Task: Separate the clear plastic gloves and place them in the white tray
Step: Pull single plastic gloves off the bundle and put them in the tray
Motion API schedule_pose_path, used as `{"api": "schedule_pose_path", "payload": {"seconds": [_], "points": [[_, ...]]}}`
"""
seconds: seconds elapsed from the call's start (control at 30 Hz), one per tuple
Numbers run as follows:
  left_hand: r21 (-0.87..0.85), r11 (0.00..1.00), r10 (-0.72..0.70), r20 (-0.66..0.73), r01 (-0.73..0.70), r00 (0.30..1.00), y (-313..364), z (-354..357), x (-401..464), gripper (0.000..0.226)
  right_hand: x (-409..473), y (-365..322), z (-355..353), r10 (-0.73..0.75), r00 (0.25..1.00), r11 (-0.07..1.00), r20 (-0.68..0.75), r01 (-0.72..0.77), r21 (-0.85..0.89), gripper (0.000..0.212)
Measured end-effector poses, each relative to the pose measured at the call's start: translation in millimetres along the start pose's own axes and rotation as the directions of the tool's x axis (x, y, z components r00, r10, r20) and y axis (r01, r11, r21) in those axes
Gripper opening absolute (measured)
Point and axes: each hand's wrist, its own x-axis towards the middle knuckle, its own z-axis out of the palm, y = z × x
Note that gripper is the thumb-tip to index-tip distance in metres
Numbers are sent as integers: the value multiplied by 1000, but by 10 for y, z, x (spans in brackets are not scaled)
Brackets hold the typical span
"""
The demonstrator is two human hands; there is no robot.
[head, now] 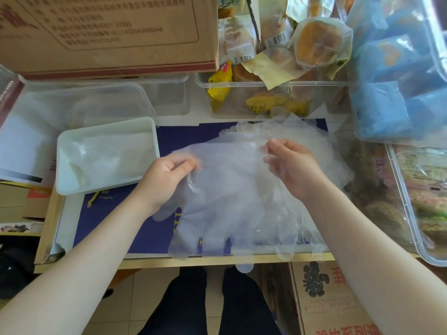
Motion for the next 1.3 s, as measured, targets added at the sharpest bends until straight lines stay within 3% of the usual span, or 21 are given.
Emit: {"api": "schedule_pose_path", "payload": {"seconds": [0.17, 0.27, 0.4, 0.47, 0.57, 0.7, 0.8, 0.9, 1.1, 1.2, 1.3], "points": [[-37, 998, -58, -184, 52, 981, -166, -295, 43, 41, 56, -177, -4, 18, 985, 1000, -171, -19, -2, 23], [-13, 997, -80, -286, 80, 955, -198, -393, 60, 30, 51, -237, -14, -62, 988, 997, -143, 67, 31, 23], [-26, 998, -61, -386, 55, 921, -135, -514, 109, 28, 3, -276, 35, -129, 978, 991, -162, 119, -67, 22], [-33, 999, -48, -409, 37, 911, -100, -571, 137, 28, -48, -321, 108, -154, 969, 986, -195, 139, -89, 24], [-51, 999, -21, -415, 0, 910, -41, -631, 170, 21, -149, -374, 225, -255, 931, 942, -262, 177, -286, 24], [14, 995, 100, -410, -104, 907, 114, -635, 158, 30, -332, -429, 356, -379, 853, 895, -358, 240, -376, 33], [140, 976, 209, -373, -168, 904, 225, -642, 164, 34, -551, -498, 448, -386, 899, 861, -208, 270, -431, 23], [160, 964, 252, -316, -210, 915, 364, -637, 173, 37, -764, -560, 560, -268, 962, 905, -59, 231, -356, 17], [43, 971, 238, -227, -234, 944, 449, -485, -39, 29, -935, -430, 942, -276, 881, 958, -383, 221, -181, 21], [100, 960, 278, -188, -263, 942, 385, -362, -191, 30, -993, -265, 1162, -159, 906, 981, -392, 190, 41, 25], [14, 943, 332, -38, -332, 942, 313, -293, -276, 26, -1051, -138, 1381, -87, 948, 968, -306, 153, 199, 30]]}}
